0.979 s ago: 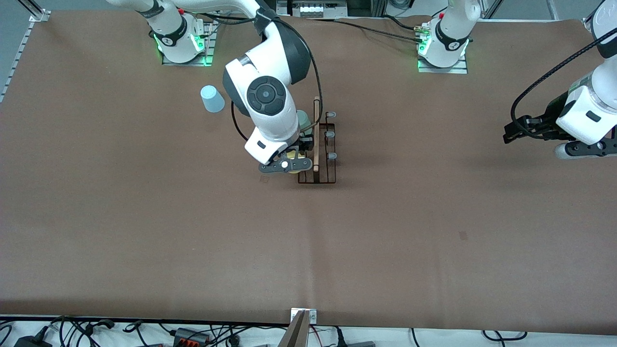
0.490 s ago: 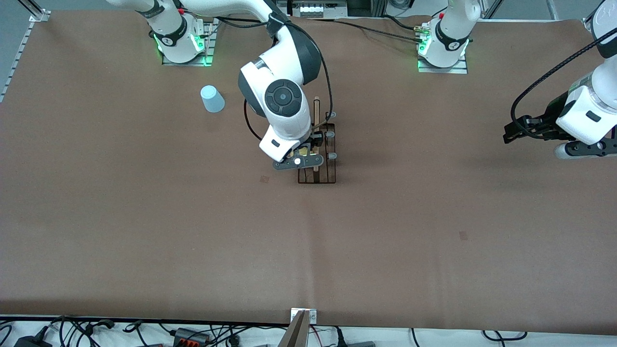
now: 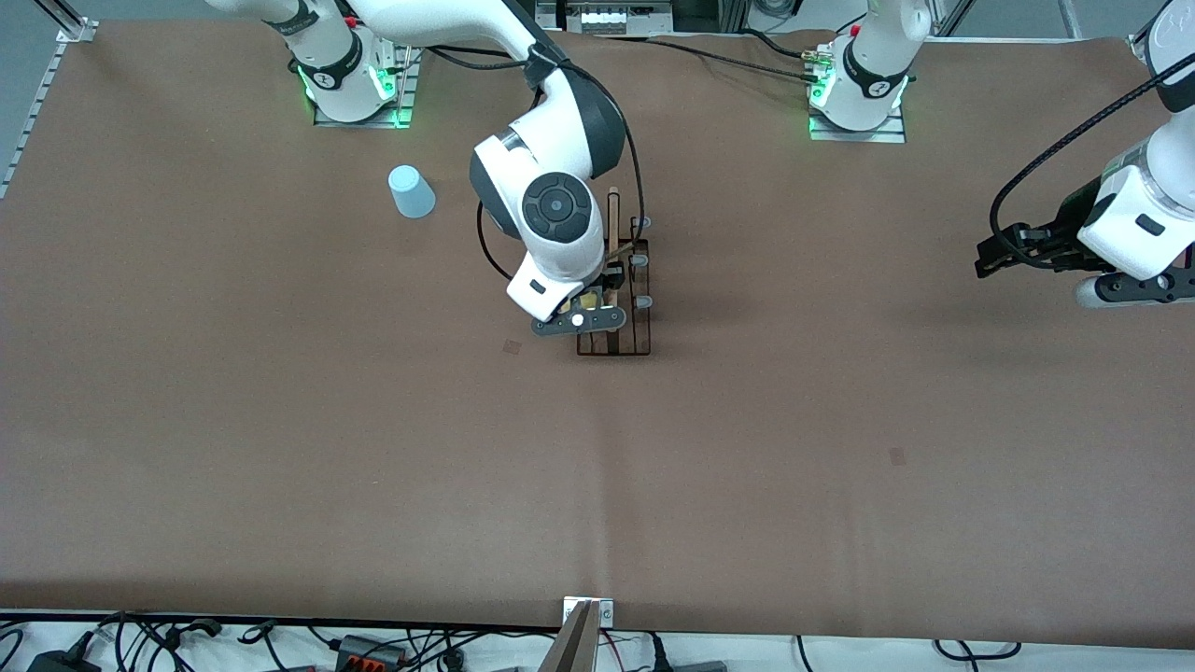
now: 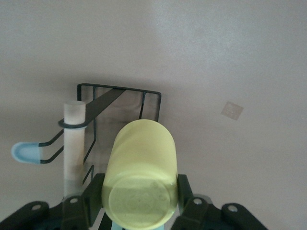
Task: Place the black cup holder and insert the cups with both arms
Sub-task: 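Carry the yellow cup with the right gripper onto a rack peg, then open the right gripper and pull it back from the rack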
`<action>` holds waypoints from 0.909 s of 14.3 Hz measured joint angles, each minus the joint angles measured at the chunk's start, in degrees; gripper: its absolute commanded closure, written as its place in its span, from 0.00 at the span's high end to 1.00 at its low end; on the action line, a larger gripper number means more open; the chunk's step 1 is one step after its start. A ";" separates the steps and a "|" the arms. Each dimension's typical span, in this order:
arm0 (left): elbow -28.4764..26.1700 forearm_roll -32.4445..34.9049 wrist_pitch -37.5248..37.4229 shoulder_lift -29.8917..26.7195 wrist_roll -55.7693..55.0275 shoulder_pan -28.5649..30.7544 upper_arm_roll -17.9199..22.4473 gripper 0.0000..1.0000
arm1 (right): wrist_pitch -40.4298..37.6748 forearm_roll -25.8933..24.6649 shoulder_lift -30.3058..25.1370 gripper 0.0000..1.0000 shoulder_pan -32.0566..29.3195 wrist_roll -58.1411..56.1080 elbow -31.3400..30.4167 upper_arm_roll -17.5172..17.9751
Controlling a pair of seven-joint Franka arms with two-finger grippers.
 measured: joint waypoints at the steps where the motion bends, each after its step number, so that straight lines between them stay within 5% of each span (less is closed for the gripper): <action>1: 0.04 0.00 0.00 0.00 0.01 0.00 0.00 1.00 | 0.11 0.00 0.14 1.00 0.00 0.00 0.00 0.00; 7: 0.10 0.00 0.00 0.00 0.01 0.00 0.00 1.00 | -1.40 -0.01 -2.08 1.00 -0.40 0.03 0.71 -1.64; 13: 0.14 0.00 -0.45 0.00 0.01 0.00 0.00 1.00 | -6.70 -0.02 -9.50 1.00 -2.11 -7.31 1.15 -13.83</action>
